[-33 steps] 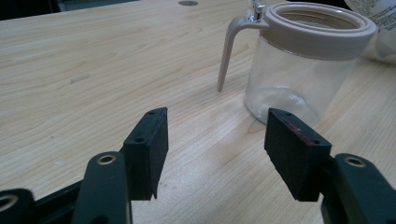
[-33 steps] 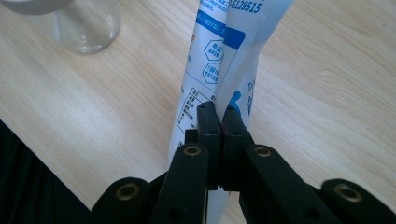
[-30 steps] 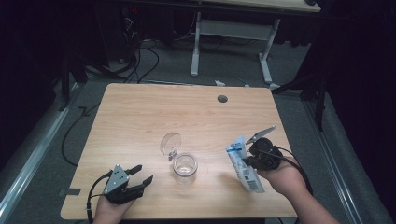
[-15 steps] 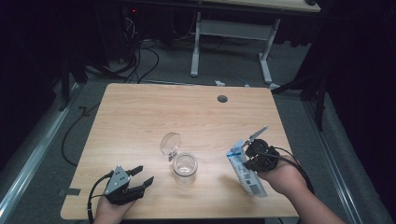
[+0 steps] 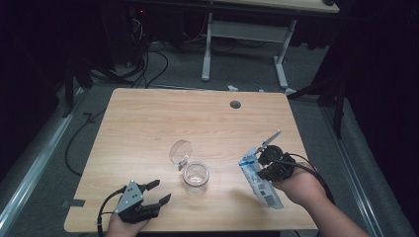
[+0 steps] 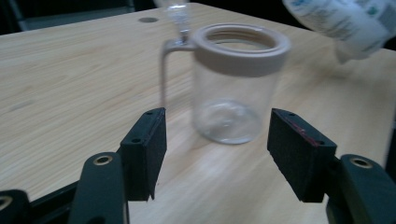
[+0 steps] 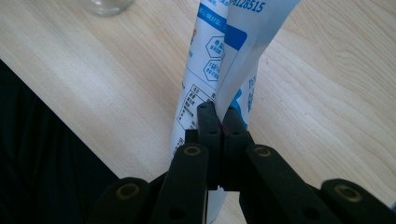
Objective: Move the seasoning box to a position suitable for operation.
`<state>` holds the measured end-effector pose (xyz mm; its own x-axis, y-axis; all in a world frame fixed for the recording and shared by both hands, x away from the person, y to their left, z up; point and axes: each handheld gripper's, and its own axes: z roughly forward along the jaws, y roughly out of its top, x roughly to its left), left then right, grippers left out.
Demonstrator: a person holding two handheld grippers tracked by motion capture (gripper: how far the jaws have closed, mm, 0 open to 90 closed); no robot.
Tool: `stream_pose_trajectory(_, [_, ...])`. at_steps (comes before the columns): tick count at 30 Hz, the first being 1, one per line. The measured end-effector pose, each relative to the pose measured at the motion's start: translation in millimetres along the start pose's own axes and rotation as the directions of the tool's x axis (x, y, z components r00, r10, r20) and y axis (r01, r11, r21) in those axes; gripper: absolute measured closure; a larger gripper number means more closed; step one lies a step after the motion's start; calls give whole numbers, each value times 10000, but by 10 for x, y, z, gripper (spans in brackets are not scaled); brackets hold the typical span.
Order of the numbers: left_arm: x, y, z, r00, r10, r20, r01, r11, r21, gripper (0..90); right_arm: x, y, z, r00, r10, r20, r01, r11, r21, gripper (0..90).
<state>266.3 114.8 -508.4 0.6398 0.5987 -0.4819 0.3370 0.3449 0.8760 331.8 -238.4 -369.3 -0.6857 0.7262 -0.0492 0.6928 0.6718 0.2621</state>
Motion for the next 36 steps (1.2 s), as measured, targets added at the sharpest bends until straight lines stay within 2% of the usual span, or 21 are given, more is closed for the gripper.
stream_pose_trajectory(1, [-111, -49, 14, 9995, 20, 326, -25, 9999, 146, 377, 12, 6, -13, 10000, 39, -49, -40, 10000, -89, 898])
stream_pose_trajectory(3, [-225, -107, 45, 9976, 10, 694, -34, 9994, 339, 369, 33, 18, -33, 10000, 12, -76, -13, 9999, -135, 898])
stream_pose_trajectory(4, [-278, -134, 69, 9965, 148, 825, -183, 9990, 417, 358, 45, 26, -40, 9999, 0, -108, -2, 9998, -183, 898])
stream_pose_trajectory(6, [-375, -171, 126, 9938, 142, 1102, -191, 9989, 431, 344, 80, 37, -51, 9999, -38, -163, 33, 9995, -306, 898])
stream_pose_trajectory(10, [-498, -205, 241, 9893, -255, 1435, 179, 9984, 536, 346, 141, 58, -57, 9994, -88, -338, 76, 9993, -373, 898])
stream_pose_trajectory(13, [-583, -233, 304, 9859, -164, 1664, 63, 9981, 611, 350, 172, 85, -46, 9989, -181, -428, 165, 9992, -374, 898])
stream_pose_trajectory(16, [-669, -236, 380, 9803, -389, 1935, 273, 9977, 625, 356, 194, 119, -35, 9987, -246, -452, 227, 9989, -417, 898])
stream_pose_trajectory(20, [-779, -271, 498, 9769, -231, 2123, 78, 9973, 724, 359, 210, 168, -34, 9984, -346, -453, 326, 9985, -442, 898])
stream_pose_trajectory(22, [-805, -269, 525, 9759, -269, 2167, 104, 9970, 767, 361, 212, 181, -40, 9983, -370, -446, 351, 9985, -428, 898])
stream_pose_trajectory(26, [-899, -231, 653, 9722, -20, 2342, -128, 9980, 614, 365, 226, 228, -72, 9982, -386, -461, 360, 9978, -564, 898])
stream_pose_trajectory(29, [-946, -212, 752, 9687, -226, 2473, 88, 9984, 567, 367, 248, 253, -102, 9984, -421, -387, 395, 9971, -647, 898])
stream_pose_trajectory(34, [-963, -324, 778, 9642, -506, 2602, 321, 9967, 750, 358, 300, 274, -95, 9980, -428, -469, 403, 9977, -539, 897])
stream_pose_trajectory(36, [-975, -387, 782, 9641, -326, 2637, 83, 9957, 927, 346, 316, 285, -87, 9980, -401, -498, 376, 9980, -511, 898])
